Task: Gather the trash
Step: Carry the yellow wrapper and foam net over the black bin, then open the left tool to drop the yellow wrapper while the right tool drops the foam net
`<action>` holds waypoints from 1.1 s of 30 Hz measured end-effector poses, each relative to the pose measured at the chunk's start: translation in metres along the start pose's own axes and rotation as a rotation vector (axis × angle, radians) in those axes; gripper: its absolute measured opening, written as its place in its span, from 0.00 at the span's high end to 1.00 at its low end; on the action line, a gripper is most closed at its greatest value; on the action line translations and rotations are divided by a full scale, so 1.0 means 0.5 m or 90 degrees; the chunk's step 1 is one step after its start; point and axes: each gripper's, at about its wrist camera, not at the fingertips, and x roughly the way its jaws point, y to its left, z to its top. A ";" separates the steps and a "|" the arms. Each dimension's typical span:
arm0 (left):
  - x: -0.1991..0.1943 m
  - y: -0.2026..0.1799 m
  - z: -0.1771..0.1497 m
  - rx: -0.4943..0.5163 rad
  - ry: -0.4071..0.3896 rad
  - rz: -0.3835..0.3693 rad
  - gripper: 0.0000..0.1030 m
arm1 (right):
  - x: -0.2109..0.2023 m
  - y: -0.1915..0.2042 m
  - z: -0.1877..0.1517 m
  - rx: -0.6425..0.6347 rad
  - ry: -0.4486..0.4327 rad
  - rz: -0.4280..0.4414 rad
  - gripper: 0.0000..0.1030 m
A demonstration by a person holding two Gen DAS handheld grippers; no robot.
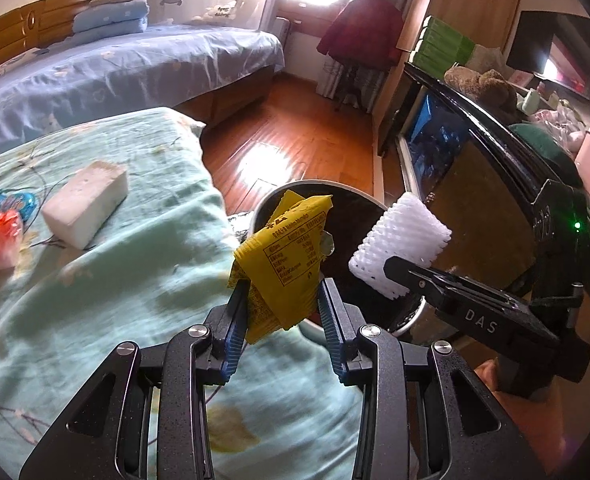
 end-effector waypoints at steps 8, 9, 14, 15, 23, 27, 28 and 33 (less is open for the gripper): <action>0.036 -0.016 0.016 0.011 0.019 -0.006 0.67 | 0.016 -0.019 0.021 0.003 0.007 -0.008 0.76; 0.040 -0.017 0.018 0.013 0.021 -0.007 0.67 | 0.019 -0.021 0.023 0.004 0.008 -0.010 0.76; 0.054 -0.024 0.026 0.021 0.028 -0.013 0.67 | 0.031 -0.037 0.031 0.012 0.016 -0.013 0.75; 0.057 -0.024 0.027 0.022 0.029 -0.014 0.67 | 0.033 -0.039 0.032 0.013 0.016 -0.015 0.75; 0.070 -0.031 0.033 0.023 0.038 -0.017 0.65 | 0.042 -0.048 0.039 0.018 0.021 -0.016 0.75; 0.072 -0.032 0.036 0.020 0.039 -0.017 0.56 | 0.044 -0.053 0.042 0.023 0.023 -0.016 0.74; 0.072 -0.032 0.036 0.019 0.039 -0.017 0.55 | 0.044 -0.054 0.043 0.025 0.024 -0.018 0.73; 0.058 -0.025 0.033 0.012 0.032 -0.013 0.47 | 0.039 -0.062 0.044 0.038 0.020 -0.023 0.49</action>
